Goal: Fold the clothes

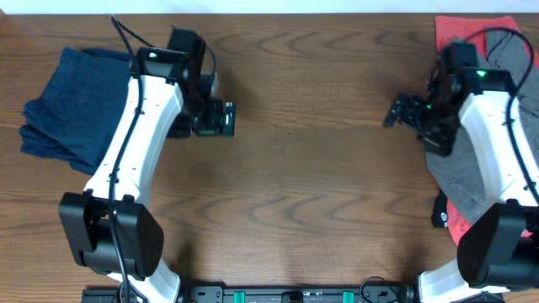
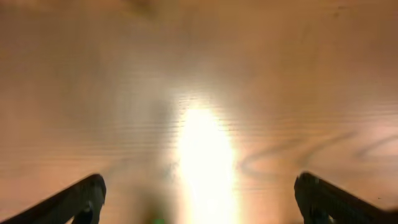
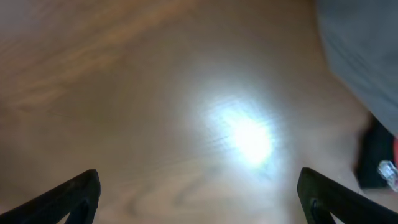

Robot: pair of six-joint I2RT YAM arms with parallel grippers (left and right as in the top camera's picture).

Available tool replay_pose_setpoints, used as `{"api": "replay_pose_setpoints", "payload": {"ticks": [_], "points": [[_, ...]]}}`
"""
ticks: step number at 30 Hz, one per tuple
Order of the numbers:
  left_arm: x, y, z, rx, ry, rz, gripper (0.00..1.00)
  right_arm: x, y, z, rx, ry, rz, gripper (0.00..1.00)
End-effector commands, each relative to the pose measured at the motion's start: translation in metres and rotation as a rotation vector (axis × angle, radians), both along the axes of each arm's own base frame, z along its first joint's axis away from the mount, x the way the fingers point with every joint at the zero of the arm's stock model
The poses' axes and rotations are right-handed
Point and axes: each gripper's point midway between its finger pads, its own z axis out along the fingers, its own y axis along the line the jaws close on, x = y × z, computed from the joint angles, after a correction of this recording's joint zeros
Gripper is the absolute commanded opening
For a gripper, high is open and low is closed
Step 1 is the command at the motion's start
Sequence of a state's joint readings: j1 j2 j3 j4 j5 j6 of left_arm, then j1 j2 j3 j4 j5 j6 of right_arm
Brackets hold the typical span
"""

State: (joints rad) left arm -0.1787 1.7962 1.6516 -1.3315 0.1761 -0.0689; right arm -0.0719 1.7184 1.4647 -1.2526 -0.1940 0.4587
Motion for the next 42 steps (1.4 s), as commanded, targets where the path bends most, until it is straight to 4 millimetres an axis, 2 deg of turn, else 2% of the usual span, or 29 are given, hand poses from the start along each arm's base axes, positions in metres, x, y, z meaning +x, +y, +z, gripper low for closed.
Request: {"api": "replay_pose_setpoints", "payload": {"ticks": [1, 4, 8, 11, 14, 17, 19, 22, 25, 29, 34, 38, 42], "points": [[-0.018, 0.021, -0.001, 0.070, 0.076, 0.009, 0.98, -0.014, -0.003, 0.009, 0.009, 0.022, 0.069, 0.99], [-0.045, 0.029, 0.007, 0.084, 0.177, 0.030, 0.98, -0.039, -0.007, 0.009, -0.033, 0.115, 0.106, 0.99], [-0.071, 0.033, 0.022, 0.094, 0.236, 0.055, 0.98, -0.065, 0.000, 0.017, -0.029, 0.182, 0.193, 0.99], [-0.082, 0.035, 0.036, 0.088, 0.196, 0.064, 0.98, -0.077, 0.008, 0.026, -0.034, 0.151, 0.233, 0.99], [-0.095, 0.037, 0.052, 0.073, 0.103, 0.078, 0.98, -0.085, 0.015, 0.039, -0.051, 0.038, 0.265, 0.99], [-0.101, 0.037, 0.068, 0.040, -0.083, 0.086, 0.98, -0.087, 0.025, 0.056, -0.079, -0.177, 0.285, 0.99], [-0.103, 0.038, 0.083, 0.009, -0.254, 0.090, 0.98, -0.086, 0.025, 0.072, -0.133, -0.356, 0.267, 0.99], [-0.105, 0.040, 0.114, -0.040, -0.589, 0.097, 0.98, -0.092, 0.009, 0.104, -0.266, -0.647, 0.160, 0.99], [-0.112, 0.050, 0.143, -0.041, -0.872, 0.127, 0.98, -0.105, -0.004, 0.133, -0.320, -0.881, 0.087, 0.99], [-0.138, 0.057, 0.168, -0.072, -1.095, 0.147, 0.98, -0.130, -0.015, 0.151, -0.342, -1.049, 0.024, 0.99], [-0.170, 0.061, 0.179, -0.093, -1.196, 0.152, 0.98, -0.163, -0.021, 0.147, -0.346, -1.069, 0.014, 0.99], [-0.180, 0.062, 0.181, -0.098, -1.221, 0.154, 0.98, -0.171, -0.021, 0.138, -0.342, -1.037, 0.025, 0.99], [-0.180, 0.063, 0.180, -0.097, -1.218, 0.153, 0.98, -0.174, -0.010, 0.132, -0.281, -1.016, 0.065, 0.99]]}}
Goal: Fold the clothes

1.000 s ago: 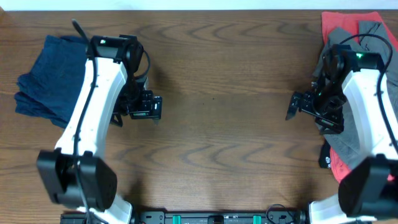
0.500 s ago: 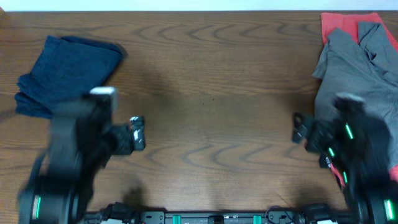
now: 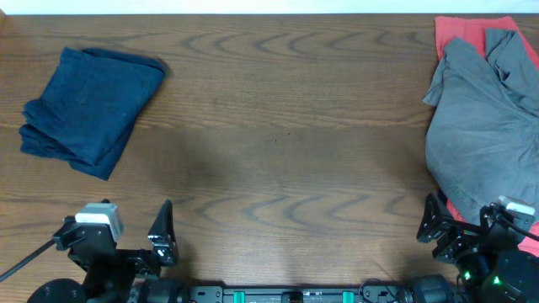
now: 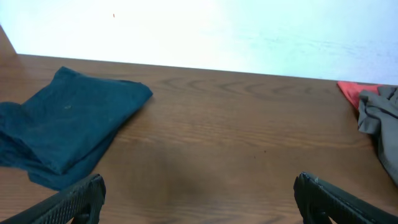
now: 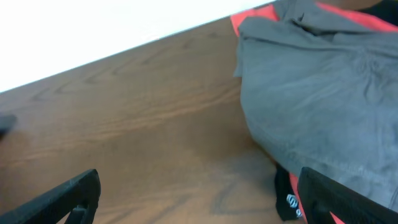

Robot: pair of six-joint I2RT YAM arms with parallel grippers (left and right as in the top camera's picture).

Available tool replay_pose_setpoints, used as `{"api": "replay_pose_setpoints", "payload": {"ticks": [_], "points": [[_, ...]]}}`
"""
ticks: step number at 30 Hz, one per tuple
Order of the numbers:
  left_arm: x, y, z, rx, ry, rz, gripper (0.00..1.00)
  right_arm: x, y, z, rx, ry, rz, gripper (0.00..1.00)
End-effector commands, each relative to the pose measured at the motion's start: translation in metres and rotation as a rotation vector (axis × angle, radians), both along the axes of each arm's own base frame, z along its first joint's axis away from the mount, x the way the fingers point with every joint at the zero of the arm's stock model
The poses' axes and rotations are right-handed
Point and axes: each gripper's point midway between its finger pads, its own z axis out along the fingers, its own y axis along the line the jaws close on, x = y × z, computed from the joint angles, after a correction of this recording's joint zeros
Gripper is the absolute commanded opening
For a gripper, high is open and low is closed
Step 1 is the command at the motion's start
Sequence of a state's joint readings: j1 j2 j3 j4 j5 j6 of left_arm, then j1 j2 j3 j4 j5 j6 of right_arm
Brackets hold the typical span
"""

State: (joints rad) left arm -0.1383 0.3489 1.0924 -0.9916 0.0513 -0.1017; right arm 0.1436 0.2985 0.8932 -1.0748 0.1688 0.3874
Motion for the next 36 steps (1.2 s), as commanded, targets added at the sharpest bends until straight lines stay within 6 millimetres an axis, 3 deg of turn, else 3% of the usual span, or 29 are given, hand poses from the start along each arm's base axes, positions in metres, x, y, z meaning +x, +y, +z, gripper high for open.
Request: {"api": "replay_pose_setpoints", "payload": {"ticks": [1, 12, 25, 30, 36], "points": [[0.000, 0.002, -0.003, 0.001, 0.006, 0.014, 0.98, -0.003, 0.006, -0.008, 0.025, 0.027, 0.029, 0.99], [0.000, 0.002, -0.003, 0.001, 0.006, 0.014, 0.98, -0.024, 0.003, -0.040, 0.004, 0.184, 0.026, 0.99], [0.000, 0.002, -0.003, 0.001, 0.006, 0.014, 0.98, -0.021, -0.003, -0.037, -0.027, 0.166, 0.002, 0.99], [0.000, 0.002, -0.003, 0.001, 0.006, 0.014, 0.98, -0.012, 0.005, -0.026, -0.158, 0.068, 0.127, 0.99], [0.000, 0.002, -0.003, 0.001, 0.006, 0.014, 0.98, -0.003, 0.016, -0.028, -0.236, -0.063, 0.223, 0.99]]}}
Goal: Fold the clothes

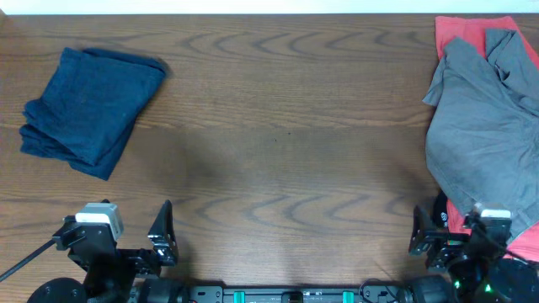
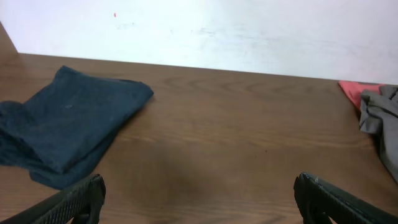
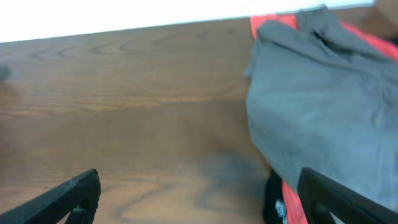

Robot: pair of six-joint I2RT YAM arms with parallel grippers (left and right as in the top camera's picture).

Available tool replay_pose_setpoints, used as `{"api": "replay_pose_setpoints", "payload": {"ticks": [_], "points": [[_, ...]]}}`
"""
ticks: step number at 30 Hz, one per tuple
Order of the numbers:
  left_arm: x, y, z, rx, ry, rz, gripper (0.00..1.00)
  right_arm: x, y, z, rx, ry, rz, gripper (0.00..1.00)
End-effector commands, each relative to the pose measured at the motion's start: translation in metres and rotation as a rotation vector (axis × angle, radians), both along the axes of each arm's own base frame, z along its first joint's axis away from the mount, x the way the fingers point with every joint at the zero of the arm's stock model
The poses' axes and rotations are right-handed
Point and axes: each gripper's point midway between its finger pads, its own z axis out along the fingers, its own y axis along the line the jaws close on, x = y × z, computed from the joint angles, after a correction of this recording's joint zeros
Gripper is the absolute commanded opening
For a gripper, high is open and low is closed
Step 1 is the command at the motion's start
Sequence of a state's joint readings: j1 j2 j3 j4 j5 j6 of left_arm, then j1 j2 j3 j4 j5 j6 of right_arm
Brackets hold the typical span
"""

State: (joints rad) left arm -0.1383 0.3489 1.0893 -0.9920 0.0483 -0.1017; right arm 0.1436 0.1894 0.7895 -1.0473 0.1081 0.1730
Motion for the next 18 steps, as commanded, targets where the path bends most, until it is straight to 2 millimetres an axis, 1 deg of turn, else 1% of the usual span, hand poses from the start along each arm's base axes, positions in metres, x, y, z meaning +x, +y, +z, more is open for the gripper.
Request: {"api": "replay_pose_setpoints", "payload": {"ticks": [1, 5, 8, 14, 18], "points": [[0.000, 0.002, -0.001, -0.001, 0.003, 0.011, 0.98, 0.004, 0.007, -0.009, -0.072, -0.059, 0.075, 0.99], [0.000, 0.002, -0.002, -0.001, 0.003, 0.011, 0.98, 0.014, 0.009, -0.012, -0.060, -0.167, 0.075, 0.99], [0.000, 0.002, -0.001, -0.001, 0.003, 0.011, 0.98, 0.027, 0.012, -0.014, -0.057, -0.211, 0.080, 0.99], [0.000, 0.002, -0.001, -0.001, 0.003, 0.011, 0.98, 0.050, 0.015, -0.004, -0.092, -0.346, 0.088, 0.99], [0.000, 0.002, -0.001, -0.001, 0.003, 0.011, 0.98, 0.067, 0.018, -0.013, -0.117, -0.406, 0.092, 0.99]]}}
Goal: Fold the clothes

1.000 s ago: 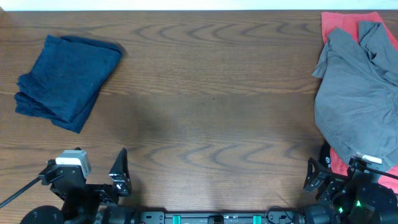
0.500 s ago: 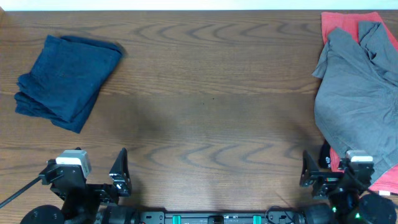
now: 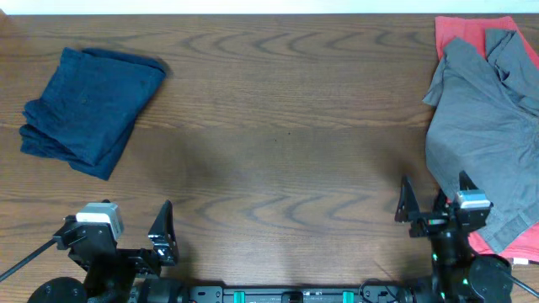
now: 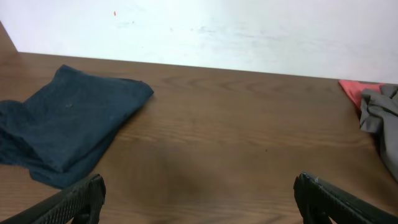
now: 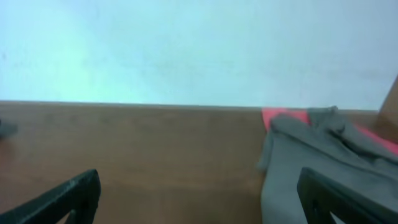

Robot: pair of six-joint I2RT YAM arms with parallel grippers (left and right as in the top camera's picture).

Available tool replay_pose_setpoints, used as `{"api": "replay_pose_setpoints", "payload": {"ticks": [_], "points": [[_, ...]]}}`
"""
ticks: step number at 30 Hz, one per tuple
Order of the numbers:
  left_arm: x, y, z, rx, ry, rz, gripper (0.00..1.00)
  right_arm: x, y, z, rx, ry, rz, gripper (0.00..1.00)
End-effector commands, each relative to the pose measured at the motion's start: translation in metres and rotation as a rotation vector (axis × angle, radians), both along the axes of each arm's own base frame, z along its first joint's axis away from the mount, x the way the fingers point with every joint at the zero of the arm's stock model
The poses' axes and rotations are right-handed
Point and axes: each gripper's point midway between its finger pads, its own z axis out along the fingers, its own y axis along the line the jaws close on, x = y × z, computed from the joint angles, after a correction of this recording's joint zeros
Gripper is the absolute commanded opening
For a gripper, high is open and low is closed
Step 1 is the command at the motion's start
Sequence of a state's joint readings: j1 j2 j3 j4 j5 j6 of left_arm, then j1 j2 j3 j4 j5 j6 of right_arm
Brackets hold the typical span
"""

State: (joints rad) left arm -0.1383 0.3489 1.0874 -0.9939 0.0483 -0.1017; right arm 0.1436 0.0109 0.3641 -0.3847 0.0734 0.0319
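Note:
A folded dark blue cloth (image 3: 88, 109) lies at the table's far left, also in the left wrist view (image 4: 62, 124). A crumpled grey garment (image 3: 480, 126) lies along the right edge on top of a red cloth (image 3: 472, 25); the right wrist view shows both the grey garment (image 5: 311, 162) and the red cloth (image 5: 283, 116). My left gripper (image 3: 126, 231) sits low at the front left, open and empty (image 4: 199, 199). My right gripper (image 3: 434, 202) stands at the front right beside the grey garment's near edge, open and empty (image 5: 199, 199).
The brown wooden table (image 3: 286, 126) stretches between the two piles. A white wall (image 4: 217, 31) runs behind the far edge. More of the red cloth (image 3: 515, 244) shows at the front right corner under the grey garment.
My right gripper has moved up and a little left from the front right corner, and its camera now faces the wall more. The left gripper and the clothes have not moved.
Both arms were first stretched over the table, the left beside the blue cloth and the right beside the grey garment, open and low over bare wood. Then both were back at the front edge. The right one has since shifted; the clothes lie as before.

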Motion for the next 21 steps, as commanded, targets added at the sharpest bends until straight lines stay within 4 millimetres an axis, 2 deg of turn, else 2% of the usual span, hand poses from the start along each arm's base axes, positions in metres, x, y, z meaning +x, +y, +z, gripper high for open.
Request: {"api": "replay_pose_setpoints", "payload": {"ticks": [1, 6, 10, 14, 16, 21], "points": [[0.000, 0.002, 0.000, -0.001, -0.001, 0.011, 0.98, 0.011, 0.004, -0.020, -0.048, -0.002, 0.013, 0.99], [0.000, 0.002, 0.000, -0.001, -0.001, 0.011, 0.98, 0.028, 0.006, -0.036, -0.034, -0.099, 0.011, 0.99], [0.000, 0.002, 0.000, -0.001, -0.001, 0.011, 0.98, 0.034, 0.007, -0.047, -0.028, -0.141, 0.010, 0.99], [0.000, 0.002, 0.000, -0.001, -0.001, 0.011, 0.98, 0.035, 0.006, -0.070, -0.040, -0.055, 0.008, 0.99], [0.000, 0.002, 0.000, -0.001, -0.001, 0.011, 0.98, 0.035, 0.007, -0.088, -0.051, 0.020, 0.014, 0.99], [0.000, 0.002, 0.000, -0.001, -0.001, 0.011, 0.98, 0.035, 0.009, -0.092, -0.053, 0.036, 0.022, 0.99]]}}
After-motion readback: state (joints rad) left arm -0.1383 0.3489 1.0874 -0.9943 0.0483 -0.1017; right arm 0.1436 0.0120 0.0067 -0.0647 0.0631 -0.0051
